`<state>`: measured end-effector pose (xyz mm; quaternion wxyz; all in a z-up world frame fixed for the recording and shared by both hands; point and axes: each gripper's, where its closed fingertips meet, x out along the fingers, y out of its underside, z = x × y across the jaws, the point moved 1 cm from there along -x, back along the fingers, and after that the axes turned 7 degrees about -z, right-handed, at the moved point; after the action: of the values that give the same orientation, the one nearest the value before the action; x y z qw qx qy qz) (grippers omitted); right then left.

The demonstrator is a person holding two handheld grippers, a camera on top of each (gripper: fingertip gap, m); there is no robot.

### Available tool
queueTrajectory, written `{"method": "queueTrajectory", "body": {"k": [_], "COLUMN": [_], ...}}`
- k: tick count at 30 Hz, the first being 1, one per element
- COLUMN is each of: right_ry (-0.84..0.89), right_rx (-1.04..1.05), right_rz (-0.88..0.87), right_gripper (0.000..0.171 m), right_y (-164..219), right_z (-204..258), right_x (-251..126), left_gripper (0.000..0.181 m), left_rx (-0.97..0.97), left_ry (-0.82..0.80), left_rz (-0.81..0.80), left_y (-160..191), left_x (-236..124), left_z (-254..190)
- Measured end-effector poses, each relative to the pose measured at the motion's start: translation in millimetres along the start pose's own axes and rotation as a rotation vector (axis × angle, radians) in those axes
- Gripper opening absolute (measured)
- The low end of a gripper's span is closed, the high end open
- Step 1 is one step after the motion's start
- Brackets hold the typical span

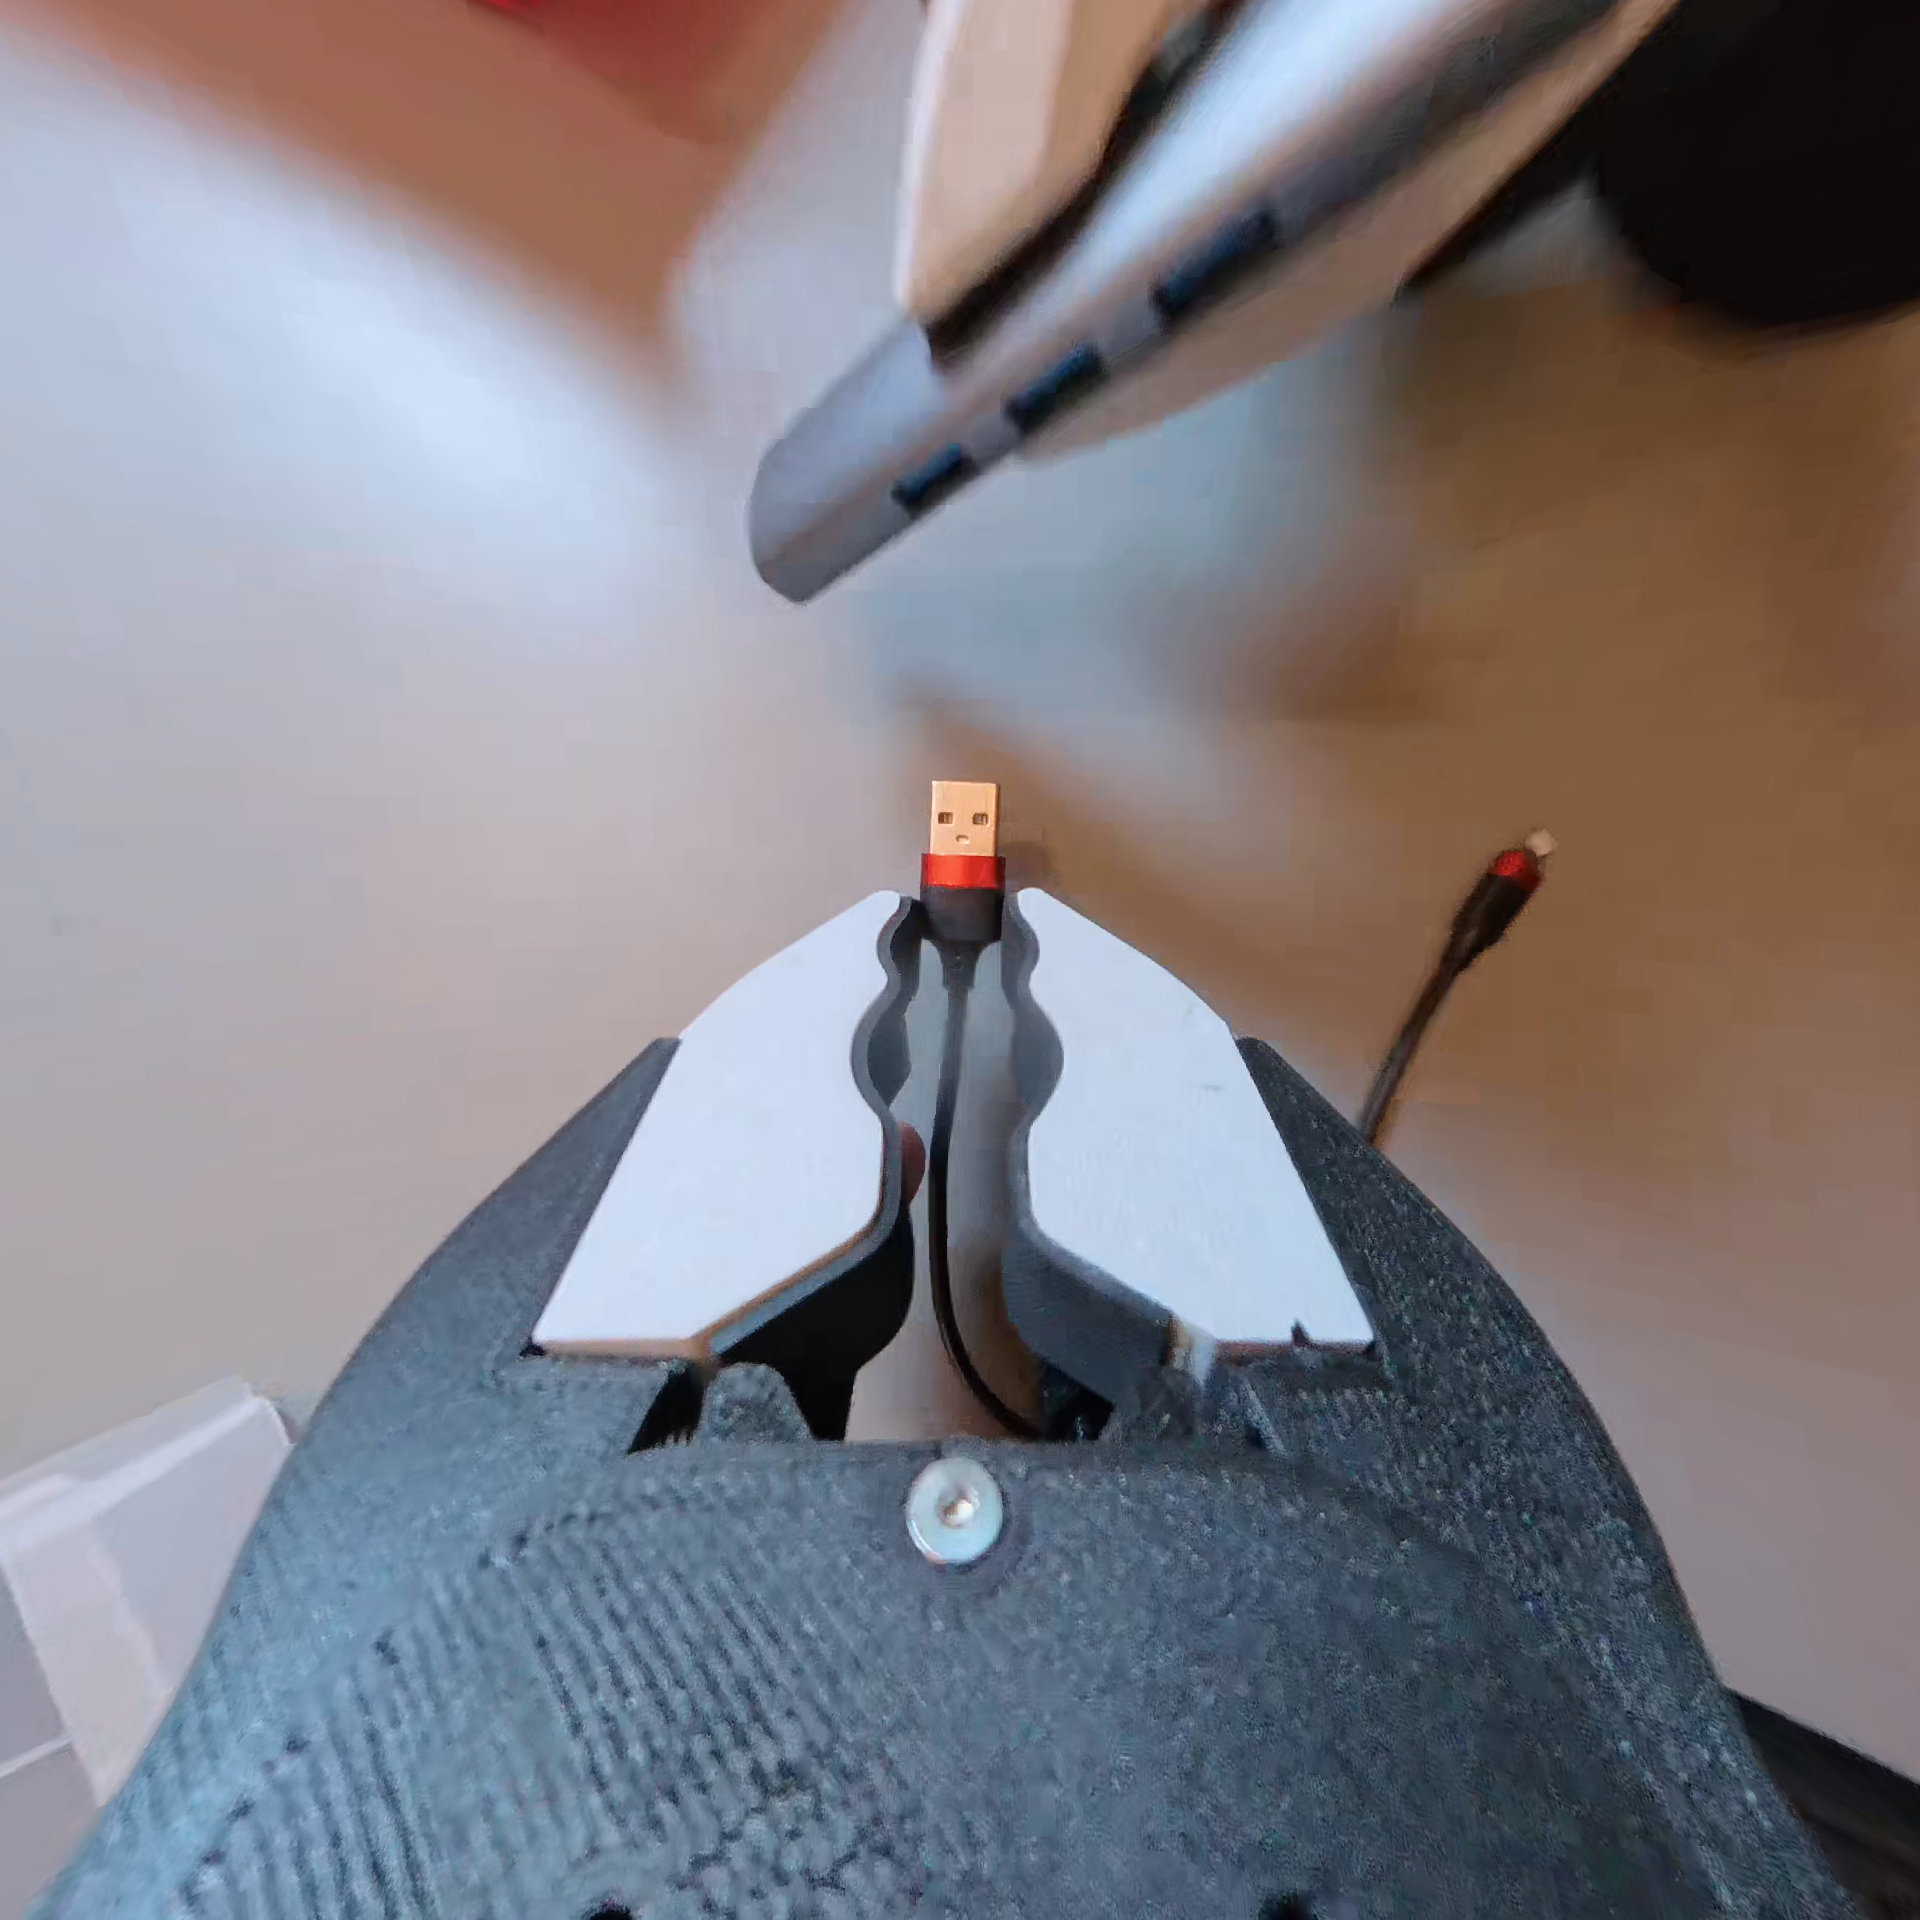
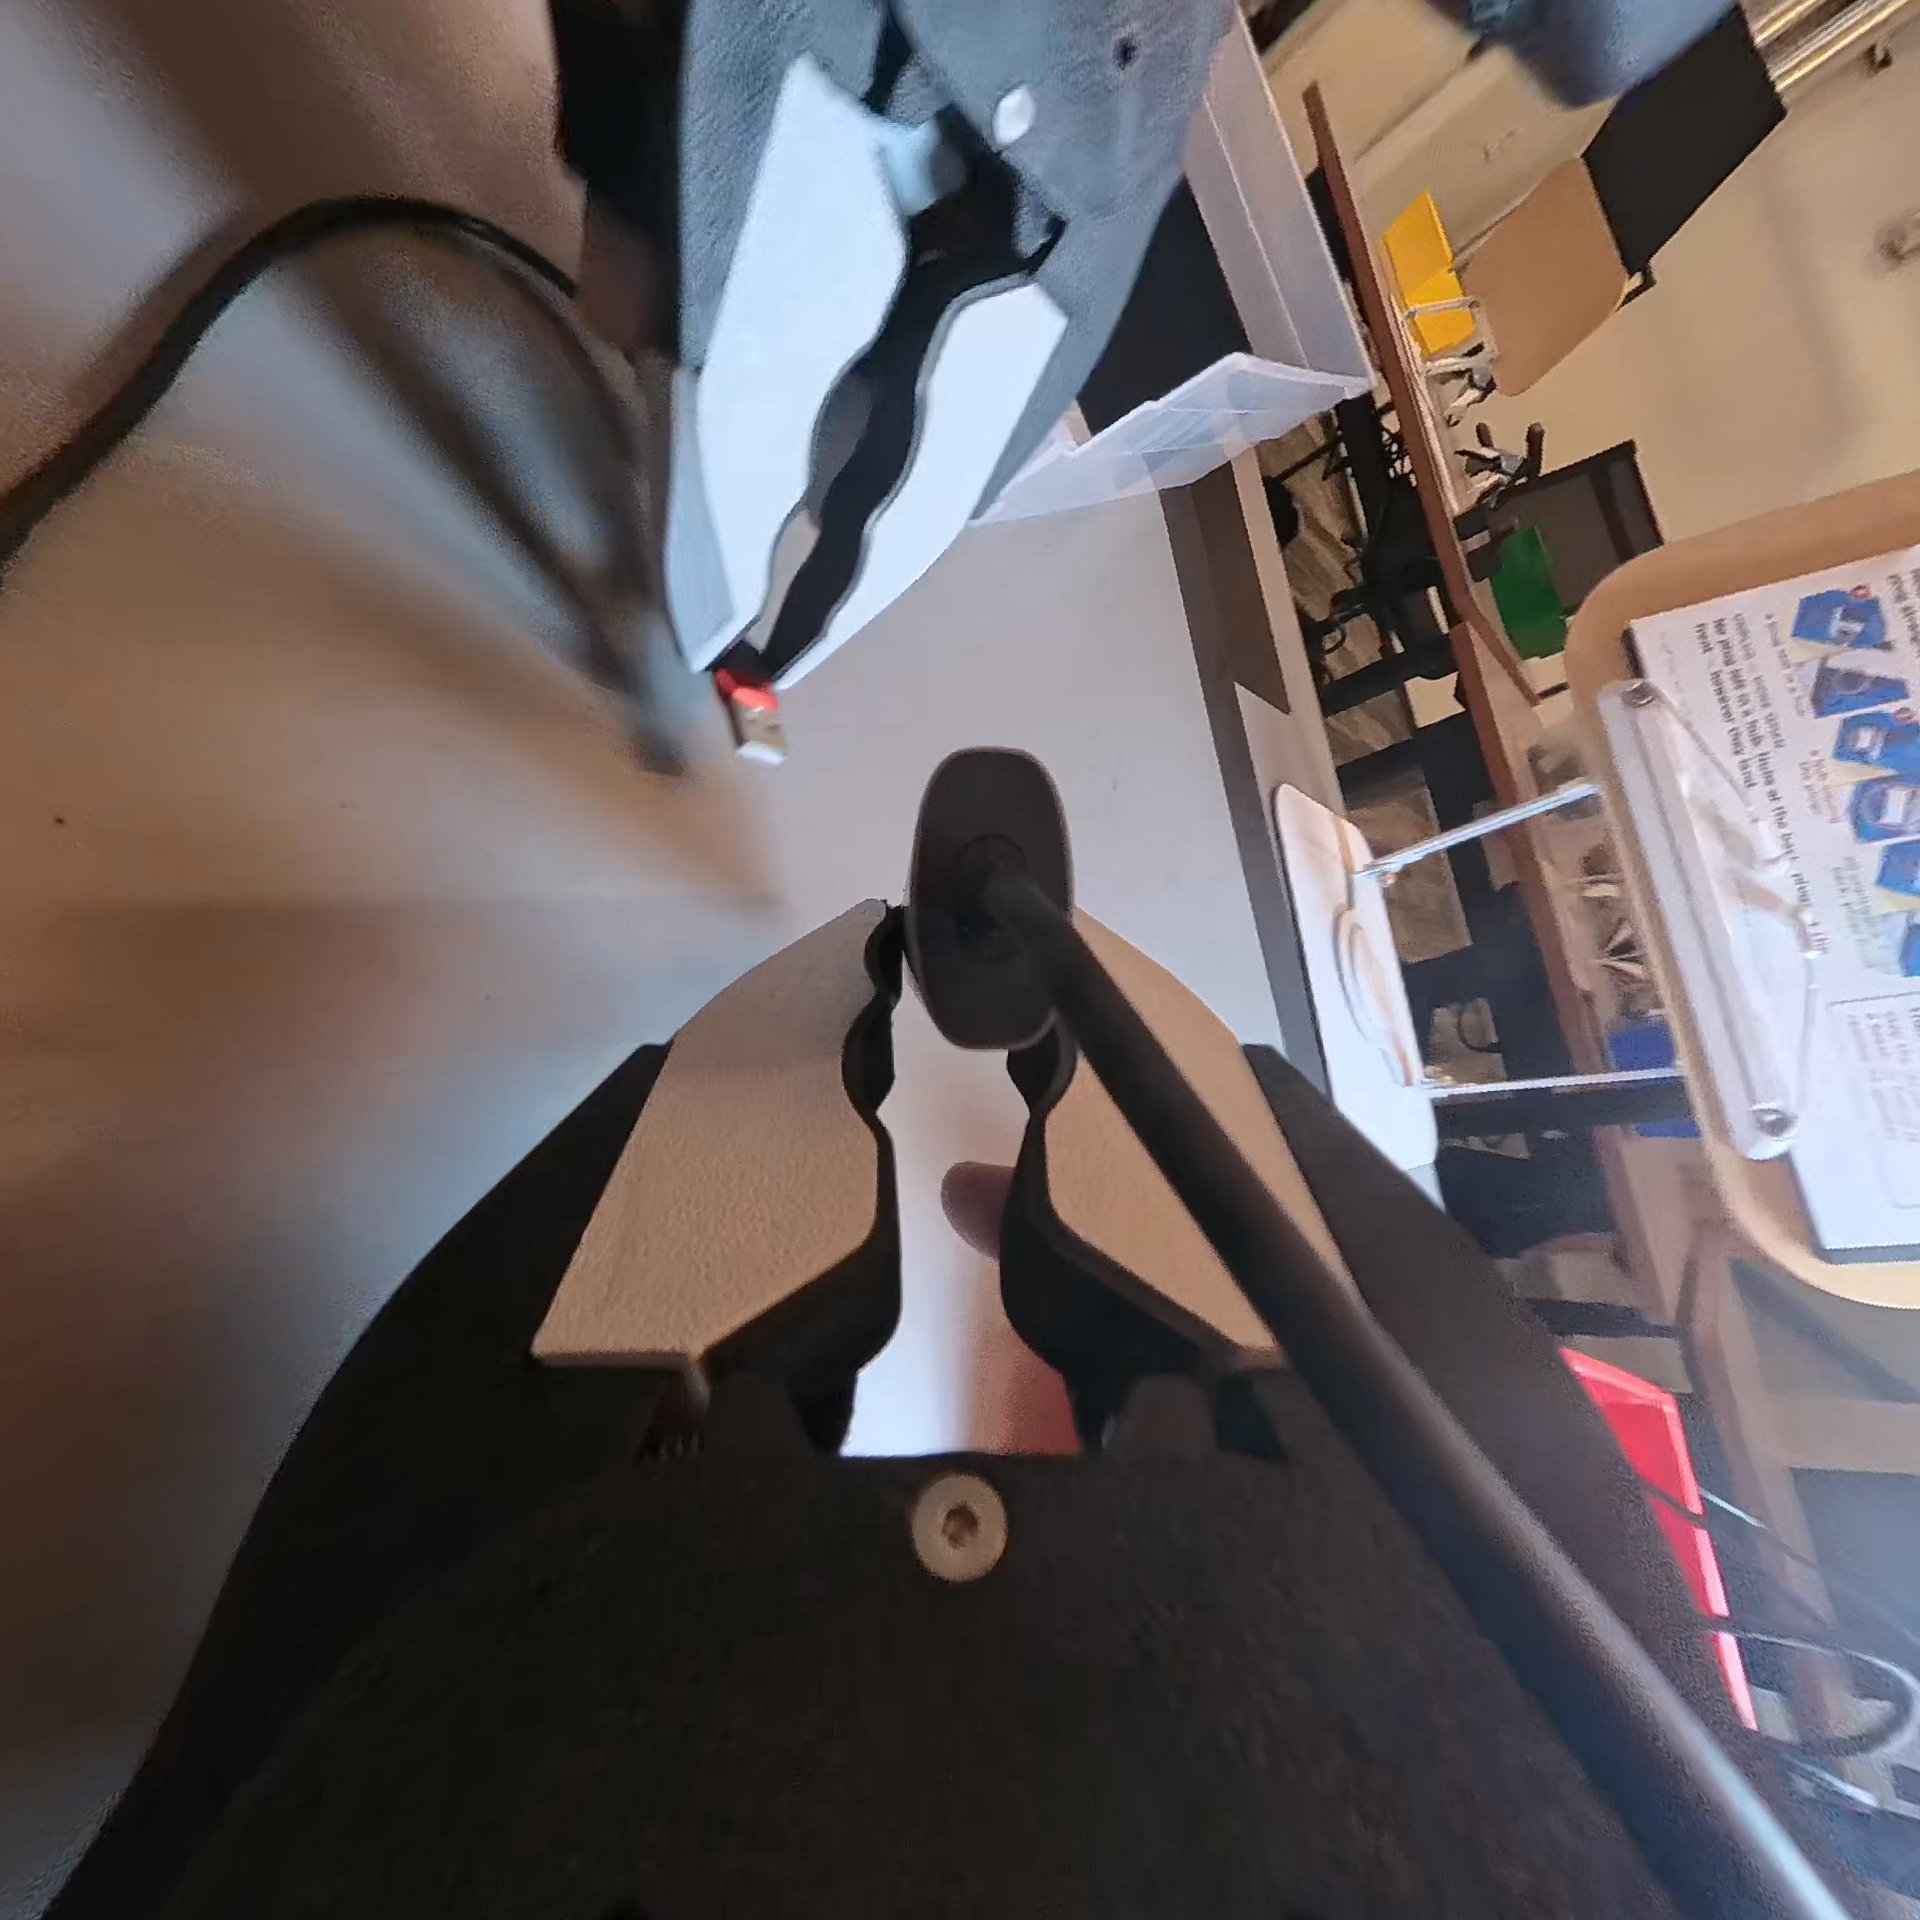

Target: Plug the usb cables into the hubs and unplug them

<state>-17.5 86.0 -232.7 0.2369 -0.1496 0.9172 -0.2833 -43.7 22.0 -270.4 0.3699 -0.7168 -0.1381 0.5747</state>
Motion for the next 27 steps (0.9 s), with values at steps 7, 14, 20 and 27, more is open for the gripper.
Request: {"method": "queueTrajectory", "body": {"k": [7,14,20,27], "right_ry": [0.013,0.021,0.031,0.014], "right_rx": [-0.238,-0.32,-0.426,-0.495], "right_rz": [0.019,0.072,0.092,0.084], "right_gripper": [0.018,0.018,0.018,0.017], "right_y": [0.6,7.1,2.7,-1.2], "right_z": [11.4,16.7,20.9,28.8], "right_x": [10.9,17.2,18.7,21.7], "left_gripper": [0.015,0.015,0.015,0.015], "left_rx": [-0.077,-0.085,-0.148,-0.221], "left_ry": [0.073,0.088,0.166,0.26], "left_rz": [-0.008,0.102,0.093,0.059], "left_y": [-34.8,-28.8,-22.9,-18.0], "left_x": [-7.0,3.3,3.2,5.4], "left_z": [-7.9,-9.7,-13.1,-16.2]}}
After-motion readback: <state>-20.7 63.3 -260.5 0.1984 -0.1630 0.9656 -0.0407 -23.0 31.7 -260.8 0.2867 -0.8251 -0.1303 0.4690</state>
